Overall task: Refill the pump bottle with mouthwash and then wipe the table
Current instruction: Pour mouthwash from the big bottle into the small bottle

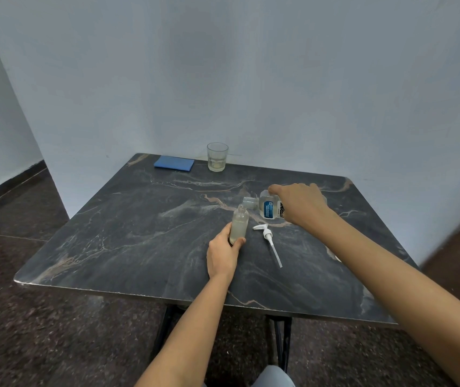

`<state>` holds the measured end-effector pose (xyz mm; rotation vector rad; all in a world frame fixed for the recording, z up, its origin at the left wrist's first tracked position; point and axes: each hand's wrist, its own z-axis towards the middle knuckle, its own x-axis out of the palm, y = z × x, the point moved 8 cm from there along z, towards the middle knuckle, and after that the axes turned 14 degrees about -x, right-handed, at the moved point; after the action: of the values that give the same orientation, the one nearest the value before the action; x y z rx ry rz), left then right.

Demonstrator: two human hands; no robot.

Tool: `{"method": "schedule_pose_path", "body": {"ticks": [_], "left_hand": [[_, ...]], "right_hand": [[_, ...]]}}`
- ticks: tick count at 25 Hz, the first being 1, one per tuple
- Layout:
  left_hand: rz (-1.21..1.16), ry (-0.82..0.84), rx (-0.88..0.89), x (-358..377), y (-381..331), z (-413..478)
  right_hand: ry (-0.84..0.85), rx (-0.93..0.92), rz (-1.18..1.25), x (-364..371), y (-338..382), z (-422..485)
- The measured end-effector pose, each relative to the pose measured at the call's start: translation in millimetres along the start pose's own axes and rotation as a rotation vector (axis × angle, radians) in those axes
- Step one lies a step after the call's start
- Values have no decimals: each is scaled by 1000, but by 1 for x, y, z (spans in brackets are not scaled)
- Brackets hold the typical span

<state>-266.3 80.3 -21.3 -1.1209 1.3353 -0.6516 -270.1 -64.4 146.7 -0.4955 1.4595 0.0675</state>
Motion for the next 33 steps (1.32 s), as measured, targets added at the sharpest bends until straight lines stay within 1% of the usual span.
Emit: {"method": "schedule_pose_path", "body": {"ticks": [33], "left_hand": [[-9,11,1,1,1,2]], "right_hand": [[4,3,-22,-2,1,4]]}}
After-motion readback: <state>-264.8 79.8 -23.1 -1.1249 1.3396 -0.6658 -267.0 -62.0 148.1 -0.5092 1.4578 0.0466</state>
